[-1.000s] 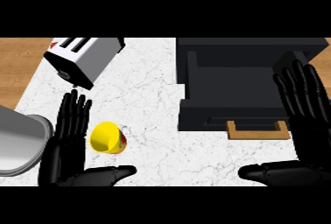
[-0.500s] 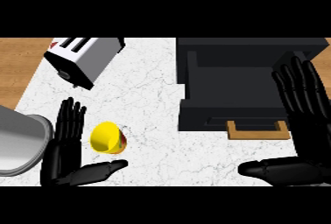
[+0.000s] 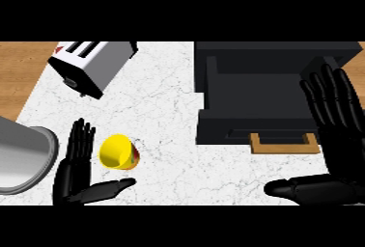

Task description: Pick up the cup, place it into the drawer and close the drawer

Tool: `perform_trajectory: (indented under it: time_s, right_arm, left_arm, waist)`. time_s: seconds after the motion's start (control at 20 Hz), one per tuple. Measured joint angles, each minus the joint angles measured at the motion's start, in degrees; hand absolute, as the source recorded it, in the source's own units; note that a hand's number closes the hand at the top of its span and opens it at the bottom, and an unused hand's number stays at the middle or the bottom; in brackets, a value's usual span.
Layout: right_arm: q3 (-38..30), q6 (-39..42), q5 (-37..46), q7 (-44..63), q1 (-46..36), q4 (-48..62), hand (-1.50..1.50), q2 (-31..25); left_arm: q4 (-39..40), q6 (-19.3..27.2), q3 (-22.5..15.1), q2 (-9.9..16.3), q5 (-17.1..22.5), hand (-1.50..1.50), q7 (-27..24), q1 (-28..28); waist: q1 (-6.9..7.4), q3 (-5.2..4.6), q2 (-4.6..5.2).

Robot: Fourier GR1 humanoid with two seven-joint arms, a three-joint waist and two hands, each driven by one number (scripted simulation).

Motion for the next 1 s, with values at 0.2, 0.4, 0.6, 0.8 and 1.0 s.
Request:
perform_trajectory:
  time_s: [0.2,0.4,0.6,0.8,1.0]
  right_arm:
    - [-0.2,0.9,-0.6,-0.5,1.5,-1.1,-1.5,-0.2]
    - [0.0,0.4,0.0,-0.2,-0.1,0.2,-1.5,0.1]
    - [-0.2,0.4,-0.5,1.4,0.0,-1.3,-1.5,-0.2]
    - [-1.5,1.4,-1.9,1.2,-0.1,-0.7,-1.5,-0.8]
    - [-0.7,1.3,-1.5,2.3,-0.1,-1.5,-1.5,-0.6]
  left_arm:
    - [5.2,-1.1,1.3,-0.1,0.2,-1.5,-2.9,-1.0]
    - [10.9,-2.0,3.0,-0.3,0.7,-1.5,-5.5,-3.7]
    - [16.9,-3.3,4.4,-0.8,1.1,-1.5,-10.7,-4.2]
    - [21.2,-3.6,6.0,-0.7,1.5,-1.5,-13.8,-5.9]
    - [27.7,-4.1,7.8,-0.3,2.0,-1.5,-16.6,-9.4]
  waist:
    - [-0.04,-0.01,0.01]
    - [-0.03,0.0,0.02]
    - [-0.06,0.0,0.01]
    - [-0.05,0.0,0.01]
    - [-0.1,-0.01,0.0]
